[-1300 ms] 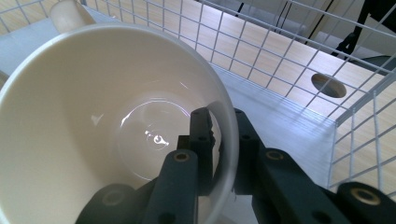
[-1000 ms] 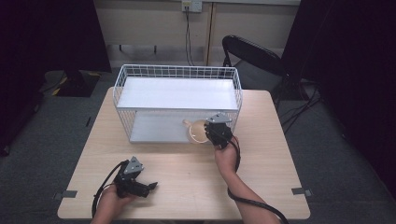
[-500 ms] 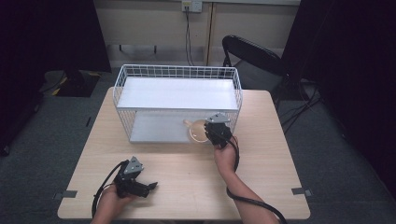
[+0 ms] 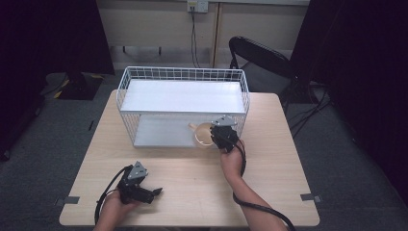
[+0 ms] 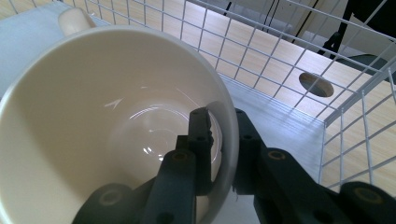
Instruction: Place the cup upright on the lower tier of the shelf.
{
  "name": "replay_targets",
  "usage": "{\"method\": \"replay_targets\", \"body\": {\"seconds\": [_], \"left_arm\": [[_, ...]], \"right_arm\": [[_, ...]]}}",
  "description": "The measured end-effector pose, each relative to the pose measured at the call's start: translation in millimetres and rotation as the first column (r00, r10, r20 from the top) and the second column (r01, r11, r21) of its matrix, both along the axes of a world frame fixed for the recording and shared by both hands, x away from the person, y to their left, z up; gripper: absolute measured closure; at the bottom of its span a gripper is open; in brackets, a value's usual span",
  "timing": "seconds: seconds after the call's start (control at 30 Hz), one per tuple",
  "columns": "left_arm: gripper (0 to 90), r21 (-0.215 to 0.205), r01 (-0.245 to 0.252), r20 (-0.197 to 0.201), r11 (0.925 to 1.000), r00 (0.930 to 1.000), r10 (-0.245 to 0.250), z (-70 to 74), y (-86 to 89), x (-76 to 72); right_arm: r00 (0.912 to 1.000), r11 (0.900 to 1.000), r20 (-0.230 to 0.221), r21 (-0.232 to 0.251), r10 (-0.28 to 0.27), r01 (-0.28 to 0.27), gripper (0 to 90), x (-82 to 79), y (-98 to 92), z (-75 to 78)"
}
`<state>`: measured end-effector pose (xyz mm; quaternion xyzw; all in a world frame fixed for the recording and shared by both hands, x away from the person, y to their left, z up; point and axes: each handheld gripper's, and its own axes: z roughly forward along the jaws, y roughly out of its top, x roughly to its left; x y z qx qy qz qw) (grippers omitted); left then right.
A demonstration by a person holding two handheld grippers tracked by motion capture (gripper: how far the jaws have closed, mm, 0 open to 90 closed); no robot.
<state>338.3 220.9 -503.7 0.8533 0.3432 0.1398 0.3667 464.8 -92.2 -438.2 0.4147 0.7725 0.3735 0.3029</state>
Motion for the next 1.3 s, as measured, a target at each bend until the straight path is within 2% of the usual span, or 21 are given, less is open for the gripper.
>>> {"method": "replay_targets", "body": {"seconds": [0.2, 0.53, 0.73, 0.97, 1.2, 1.3], "left_arm": [[4.1, 0.0, 0.0, 0.0, 1.0, 1.0, 0.0, 0.0, 0.0, 0.1], [3.9, 0.0, 0.0, 0.0, 1.0, 1.0, 0.0, 0.0, -0.1, 0.2], [3.8, 0.001, 0.0, 0.0, 1.0, 1.0, 0.0, 0.0, -0.2, 0.4], [3.8, 0.001, 0.0, 0.0, 1.0, 1.0, 0.0, -0.1, -0.2, 0.4], [3.7, 0.001, -0.001, 0.001, 1.0, 1.0, 0.001, -0.1, -0.3, 0.9], [3.7, 0.002, -0.002, 0.002, 1.0, 1.0, 0.002, 0.0, -0.3, 1.1]], "right_arm": [[1.0, 1.0, -0.006, 0.0, -0.002, 0.002, 81.4, 1.7, 1.0, 0.3], [0.9996, 1.0, 0.015, -0.018, -0.024, 0.024, 81.9, 5.0, 2.6, 1.7], [0.9993, 0.999, 0.013, -0.002, -0.035, 0.035, 80.9, 7.1, 1.0, 1.5], [0.9989, 0.999, 0.032, 0.034, -0.035, 0.034, 65.9, 6.0, 2.5, 8.5], [0.9983, 0.999, 0.044, 0.025, -0.039, 0.038, 59.0, 6.4, 0.2, 9.1], [0.9977, 0.998, 0.05, 0.035, -0.046, 0.045, 56.1, 6.4, -1.6, 9.8]]}}
